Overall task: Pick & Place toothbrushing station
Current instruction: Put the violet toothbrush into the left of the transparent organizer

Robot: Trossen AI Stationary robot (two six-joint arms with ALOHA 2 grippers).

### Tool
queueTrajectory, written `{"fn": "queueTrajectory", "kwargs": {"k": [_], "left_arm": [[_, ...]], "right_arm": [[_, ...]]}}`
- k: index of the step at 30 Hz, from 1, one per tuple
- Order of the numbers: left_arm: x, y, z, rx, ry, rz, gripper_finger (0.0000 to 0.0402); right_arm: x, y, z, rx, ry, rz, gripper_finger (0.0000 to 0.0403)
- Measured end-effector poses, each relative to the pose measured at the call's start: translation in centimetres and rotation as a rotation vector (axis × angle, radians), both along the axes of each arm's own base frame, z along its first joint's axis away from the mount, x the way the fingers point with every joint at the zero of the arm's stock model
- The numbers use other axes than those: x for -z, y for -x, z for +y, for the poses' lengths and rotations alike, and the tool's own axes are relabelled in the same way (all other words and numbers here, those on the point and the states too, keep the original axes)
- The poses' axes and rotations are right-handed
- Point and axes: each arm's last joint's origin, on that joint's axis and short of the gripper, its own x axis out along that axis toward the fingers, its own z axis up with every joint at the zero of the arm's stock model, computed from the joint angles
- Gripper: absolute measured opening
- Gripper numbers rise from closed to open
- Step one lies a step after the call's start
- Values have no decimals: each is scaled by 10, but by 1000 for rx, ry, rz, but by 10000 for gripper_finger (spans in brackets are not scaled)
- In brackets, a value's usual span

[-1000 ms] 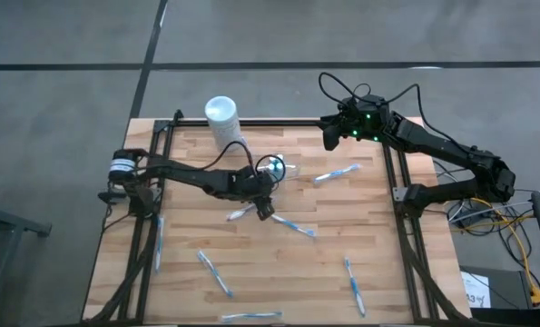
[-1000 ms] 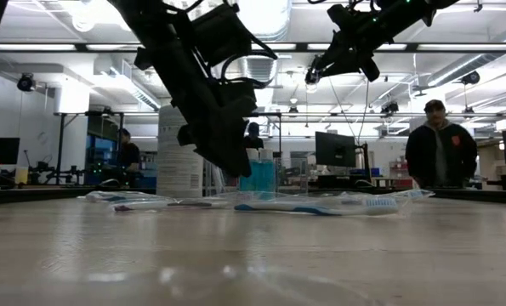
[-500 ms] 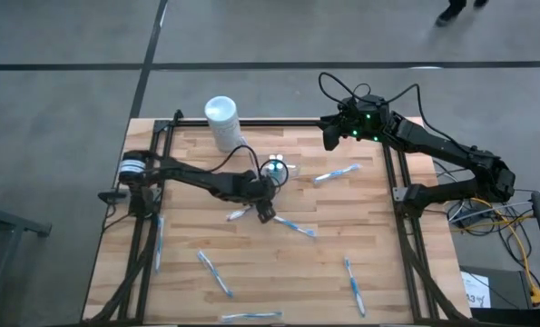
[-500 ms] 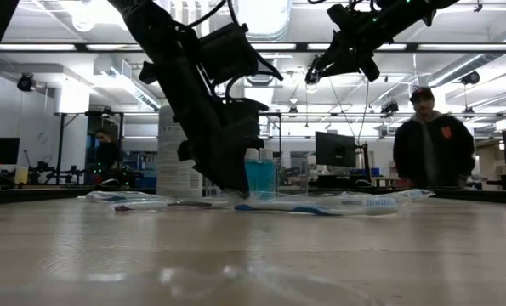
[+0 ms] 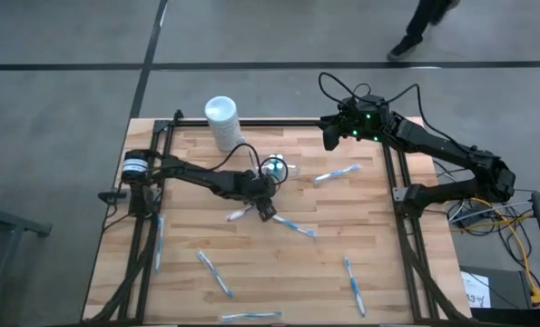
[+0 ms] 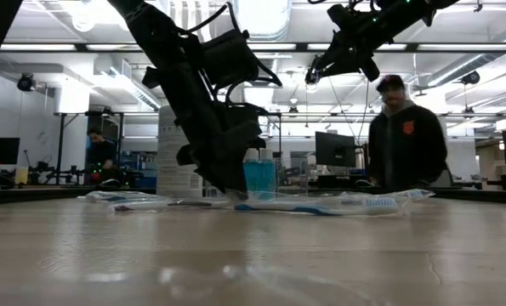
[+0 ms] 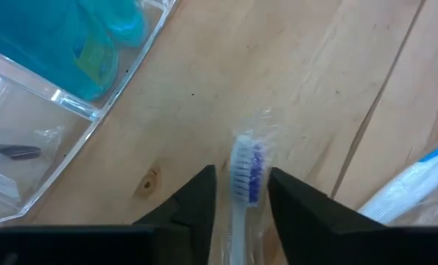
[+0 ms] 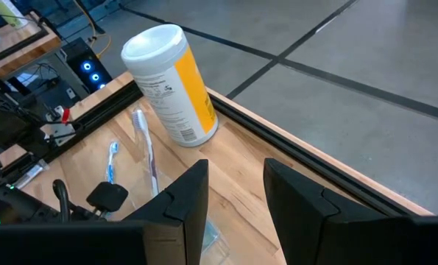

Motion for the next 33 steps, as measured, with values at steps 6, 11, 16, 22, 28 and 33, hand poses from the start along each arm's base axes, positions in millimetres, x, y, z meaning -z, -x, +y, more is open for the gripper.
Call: {"fn": "queueTrajectory", "kwargs": {"k": [6,11,16,22,28,33], "left_arm": [[1,2,-2,5,0,19,53],[-2,2,-2,2,-5,11,10],[-11,-2,-2,-9,-53,-8,7],[-39,-6,-8,-13,-138,-19,3],[-76,2,-18,-78,-266,-92,4],[-108,13,-19,-101,-319,-197,3]], "right_arm": [[0,0,0,0,0,0,128],[0,0,0,0,0,0,128],[0,0,0,0,0,0,128],[0,0,0,0,0,0,128],[0,0,0,0,0,0,128],[0,0,0,0,0,0,128]]}}
